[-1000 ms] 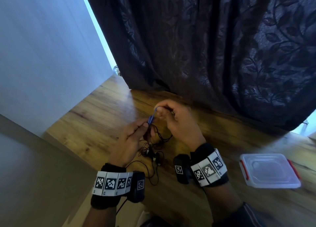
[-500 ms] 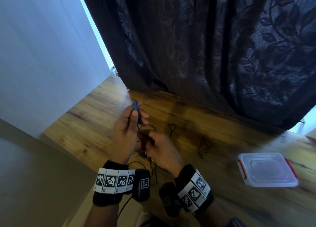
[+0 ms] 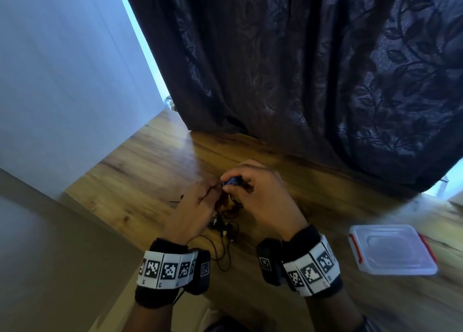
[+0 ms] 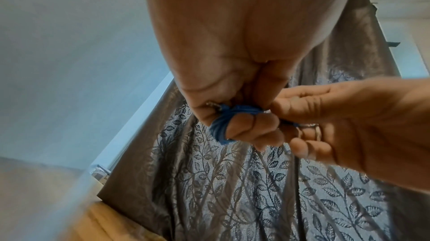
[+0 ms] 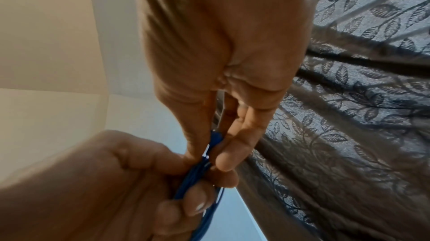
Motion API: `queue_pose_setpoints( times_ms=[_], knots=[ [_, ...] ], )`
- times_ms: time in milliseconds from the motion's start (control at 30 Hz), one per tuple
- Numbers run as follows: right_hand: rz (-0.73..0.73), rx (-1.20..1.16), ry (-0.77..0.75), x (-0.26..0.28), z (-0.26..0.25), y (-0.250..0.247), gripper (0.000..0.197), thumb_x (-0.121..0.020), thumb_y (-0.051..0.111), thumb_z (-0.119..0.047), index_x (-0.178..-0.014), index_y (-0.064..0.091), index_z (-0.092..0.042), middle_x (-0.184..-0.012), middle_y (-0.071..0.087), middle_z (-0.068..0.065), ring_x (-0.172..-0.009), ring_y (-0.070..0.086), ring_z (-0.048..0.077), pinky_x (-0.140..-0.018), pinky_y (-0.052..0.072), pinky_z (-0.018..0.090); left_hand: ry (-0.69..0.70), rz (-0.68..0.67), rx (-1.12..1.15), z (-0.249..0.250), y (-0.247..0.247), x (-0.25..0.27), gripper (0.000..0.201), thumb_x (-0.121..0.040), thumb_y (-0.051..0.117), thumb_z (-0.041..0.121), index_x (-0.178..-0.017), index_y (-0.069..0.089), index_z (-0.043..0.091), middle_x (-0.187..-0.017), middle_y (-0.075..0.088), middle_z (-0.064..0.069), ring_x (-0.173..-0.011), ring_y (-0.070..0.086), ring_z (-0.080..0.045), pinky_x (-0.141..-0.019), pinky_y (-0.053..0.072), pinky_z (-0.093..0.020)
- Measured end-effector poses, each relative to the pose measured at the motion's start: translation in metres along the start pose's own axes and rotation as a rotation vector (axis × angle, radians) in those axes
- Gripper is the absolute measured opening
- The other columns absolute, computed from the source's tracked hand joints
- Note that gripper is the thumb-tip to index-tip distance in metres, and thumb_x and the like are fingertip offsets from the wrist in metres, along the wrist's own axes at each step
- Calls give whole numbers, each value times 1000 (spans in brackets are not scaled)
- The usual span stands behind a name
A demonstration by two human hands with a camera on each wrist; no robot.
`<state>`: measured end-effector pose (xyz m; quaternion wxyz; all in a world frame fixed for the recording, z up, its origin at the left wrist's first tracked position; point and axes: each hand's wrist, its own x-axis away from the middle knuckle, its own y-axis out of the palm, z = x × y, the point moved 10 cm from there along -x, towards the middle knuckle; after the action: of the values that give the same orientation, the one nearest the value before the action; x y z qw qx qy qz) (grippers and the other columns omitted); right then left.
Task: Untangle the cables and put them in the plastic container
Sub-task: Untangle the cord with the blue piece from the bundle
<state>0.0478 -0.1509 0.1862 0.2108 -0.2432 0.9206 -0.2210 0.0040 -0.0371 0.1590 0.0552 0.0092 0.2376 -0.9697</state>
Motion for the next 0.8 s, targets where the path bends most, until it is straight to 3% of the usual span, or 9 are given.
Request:
queue_pose_setpoints(
  times_ms=[167, 300, 333, 433, 600, 700, 800],
  knots=[
    [-23, -105, 9, 1, 13, 3, 17, -86, 76, -10, -100, 76, -19, -109, 63, -13, -104, 61, 4, -89, 49, 15, -92, -200, 154, -10, 16, 2, 34, -105, 38, 13, -82, 62, 10, -70, 62, 0, -62, 51, -10, -60, 40, -19],
    [-85, -302, 92, 7, 29, 14, 15, -91, 71, -11, -101, 73, -21, -93, 72, -8, -93, 70, 11, -91, 56, 39, -29, -307, 218, -6, 22, 4, 33, -106, 38, 11, -86, 64, 2, -75, 62, -2, -64, 52, -12, -64, 43, -18],
    [-88, -303, 97, 8, 31, 13, 14, -91, 71, -11, -100, 73, -22, -93, 72, -6, -93, 70, 11, -90, 56, 41, -12, -326, 216, -6, 22, 5, 34, -105, 39, 11, -87, 65, -1, -74, 63, -3, -64, 53, -12, -65, 44, -19],
    [-127, -315, 65, 8, 27, 15, 12, -93, 69, -10, -100, 72, -19, -97, 69, -4, -94, 68, 14, -88, 56, 43, 0, -373, 258, -10, 21, 8, 34, -103, 43, 13, -92, 68, -7, -73, 64, -4, -66, 57, -12, -67, 47, -21],
    [-190, -337, 44, 10, 26, 19, 8, -94, 67, -9, -100, 69, -14, -97, 67, -1, -90, 65, 9, -83, 52, 26, -94, -401, 396, -13, 24, 11, 30, -96, 49, 13, -101, 69, -8, -83, 75, -5, -68, 63, -12, -66, 51, -23],
    [-185, -321, 48, 9, 28, 19, 8, -94, 67, -10, -99, 69, -16, -97, 67, -3, -91, 64, 9, -84, 52, 29, -176, -337, 534, -20, 24, 9, 28, -90, 55, 13, -101, 70, -8, -92, 75, -19, -69, 66, -15, -62, 53, -23],
    [-175, -319, 60, 8, 33, 17, 8, -93, 68, -11, -98, 68, -17, -97, 67, -2, -93, 64, 14, -88, 53, 41, -242, -280, 634, -26, 24, 7, 19, -85, 60, 12, -91, 76, 2, -91, 73, -24, -66, 67, -16, -62, 56, -24]
  ],
)
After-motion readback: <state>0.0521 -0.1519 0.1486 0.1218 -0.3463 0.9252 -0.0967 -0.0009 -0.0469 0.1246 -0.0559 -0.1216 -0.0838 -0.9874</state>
